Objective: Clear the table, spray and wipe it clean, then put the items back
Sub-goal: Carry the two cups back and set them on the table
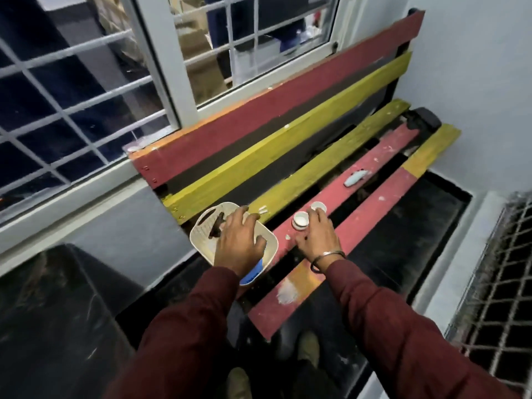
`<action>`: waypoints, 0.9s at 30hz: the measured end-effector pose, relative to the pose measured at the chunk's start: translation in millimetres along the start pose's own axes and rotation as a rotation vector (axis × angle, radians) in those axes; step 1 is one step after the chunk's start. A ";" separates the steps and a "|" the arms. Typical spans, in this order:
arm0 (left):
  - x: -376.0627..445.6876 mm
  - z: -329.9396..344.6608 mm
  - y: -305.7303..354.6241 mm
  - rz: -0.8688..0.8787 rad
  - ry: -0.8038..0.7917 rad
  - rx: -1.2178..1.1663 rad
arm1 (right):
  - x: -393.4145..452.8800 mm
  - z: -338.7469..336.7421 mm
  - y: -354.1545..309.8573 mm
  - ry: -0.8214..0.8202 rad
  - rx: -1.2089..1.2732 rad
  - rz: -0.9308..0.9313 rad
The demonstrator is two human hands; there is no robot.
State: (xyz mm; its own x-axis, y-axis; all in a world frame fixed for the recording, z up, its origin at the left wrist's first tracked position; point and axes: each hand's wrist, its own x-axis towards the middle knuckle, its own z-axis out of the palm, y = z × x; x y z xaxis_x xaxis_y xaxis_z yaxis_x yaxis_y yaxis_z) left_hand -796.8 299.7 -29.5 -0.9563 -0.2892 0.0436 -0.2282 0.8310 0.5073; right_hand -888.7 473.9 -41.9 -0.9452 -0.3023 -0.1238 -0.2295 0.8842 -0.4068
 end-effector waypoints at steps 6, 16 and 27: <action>64.9 72.7 23.5 0.084 -0.163 -0.005 | 69.6 26.3 74.3 -0.104 0.034 0.082; 163.8 232.6 23.4 -0.060 -0.337 0.086 | 202.3 101.7 187.5 -0.309 -0.020 0.048; 211.5 351.6 4.5 -0.183 -0.426 0.118 | 271.5 167.2 235.1 -0.368 -0.301 -0.223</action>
State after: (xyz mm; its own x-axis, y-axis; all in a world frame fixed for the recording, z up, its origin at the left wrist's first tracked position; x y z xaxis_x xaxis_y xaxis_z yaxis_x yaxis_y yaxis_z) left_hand -1064.4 409.3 -320.7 -0.8827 -0.2355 -0.4066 -0.3953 0.8399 0.3718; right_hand -1160.4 540.2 -322.5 -0.7340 -0.5522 -0.3954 -0.5236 0.8309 -0.1883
